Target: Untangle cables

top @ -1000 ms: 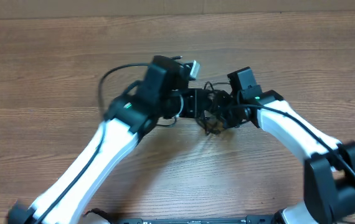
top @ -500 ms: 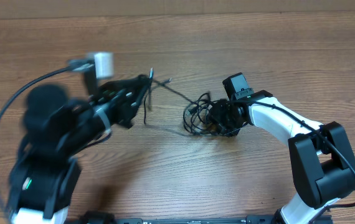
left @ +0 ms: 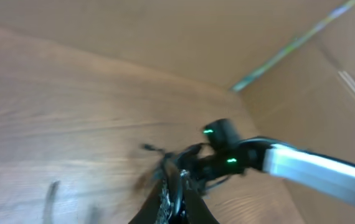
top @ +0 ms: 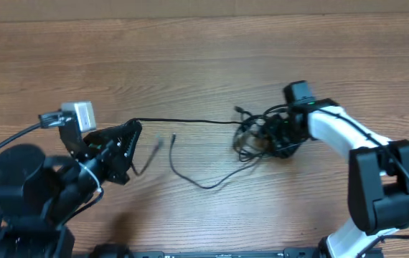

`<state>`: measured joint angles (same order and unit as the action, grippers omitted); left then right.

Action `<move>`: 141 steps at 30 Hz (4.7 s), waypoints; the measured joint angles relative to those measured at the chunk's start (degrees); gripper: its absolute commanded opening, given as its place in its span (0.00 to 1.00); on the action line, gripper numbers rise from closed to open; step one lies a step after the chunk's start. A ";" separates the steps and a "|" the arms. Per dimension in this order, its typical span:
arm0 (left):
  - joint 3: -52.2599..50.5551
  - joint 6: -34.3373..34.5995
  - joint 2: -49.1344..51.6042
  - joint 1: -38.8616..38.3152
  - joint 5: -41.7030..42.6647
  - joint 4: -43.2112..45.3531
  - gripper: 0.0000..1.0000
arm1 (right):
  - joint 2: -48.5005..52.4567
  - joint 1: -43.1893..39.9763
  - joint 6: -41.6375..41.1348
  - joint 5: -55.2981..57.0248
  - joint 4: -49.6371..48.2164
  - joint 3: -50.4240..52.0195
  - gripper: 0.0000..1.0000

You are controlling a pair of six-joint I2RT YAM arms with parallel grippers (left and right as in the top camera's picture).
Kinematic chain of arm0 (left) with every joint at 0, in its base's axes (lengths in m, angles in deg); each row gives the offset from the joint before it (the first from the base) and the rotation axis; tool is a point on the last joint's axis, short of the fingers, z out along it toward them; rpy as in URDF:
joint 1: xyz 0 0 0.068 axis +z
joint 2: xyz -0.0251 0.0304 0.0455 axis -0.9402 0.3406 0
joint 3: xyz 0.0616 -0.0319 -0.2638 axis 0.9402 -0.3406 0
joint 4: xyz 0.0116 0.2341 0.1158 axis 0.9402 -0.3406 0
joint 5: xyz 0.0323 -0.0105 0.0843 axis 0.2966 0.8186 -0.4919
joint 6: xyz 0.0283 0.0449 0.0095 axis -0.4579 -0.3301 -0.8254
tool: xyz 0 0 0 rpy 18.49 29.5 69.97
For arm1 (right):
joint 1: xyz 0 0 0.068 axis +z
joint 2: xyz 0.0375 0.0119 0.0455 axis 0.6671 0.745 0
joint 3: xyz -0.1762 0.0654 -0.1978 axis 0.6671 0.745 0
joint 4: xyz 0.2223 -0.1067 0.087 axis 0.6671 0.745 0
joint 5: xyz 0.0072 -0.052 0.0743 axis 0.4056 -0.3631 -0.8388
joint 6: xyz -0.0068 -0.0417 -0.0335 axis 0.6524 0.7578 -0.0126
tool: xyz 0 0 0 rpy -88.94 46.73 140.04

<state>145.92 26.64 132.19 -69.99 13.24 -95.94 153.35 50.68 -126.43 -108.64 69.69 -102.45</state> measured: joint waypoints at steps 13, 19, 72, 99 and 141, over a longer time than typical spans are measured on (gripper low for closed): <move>0.00 -1.51 5.01 0.00 -8.28 -3.37 0.04 | -0.11 -20.28 13.27 1.60 6.64 -0.02 0.61; 0.00 -1.44 5.01 0.31 -15.50 -4.02 0.04 | -0.11 -25.07 19.78 1.88 8.74 -0.02 0.38; 0.39 -40.04 40.30 -17.07 23.63 -3.17 0.73 | -30.77 -2.36 52.28 -44.33 14.51 -3.96 0.04; 0.39 -13.35 40.30 -30.88 -4.04 7.04 0.41 | -30.77 -2.36 48.63 -39.98 17.49 -3.96 0.04; 0.04 -12.02 40.33 -36.30 -12.37 6.97 0.04 | -30.73 -2.34 47.17 -41.27 17.79 -3.96 0.04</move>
<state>145.97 14.62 172.52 -106.29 0.87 -88.97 122.62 48.34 -79.27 -149.90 87.48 -106.40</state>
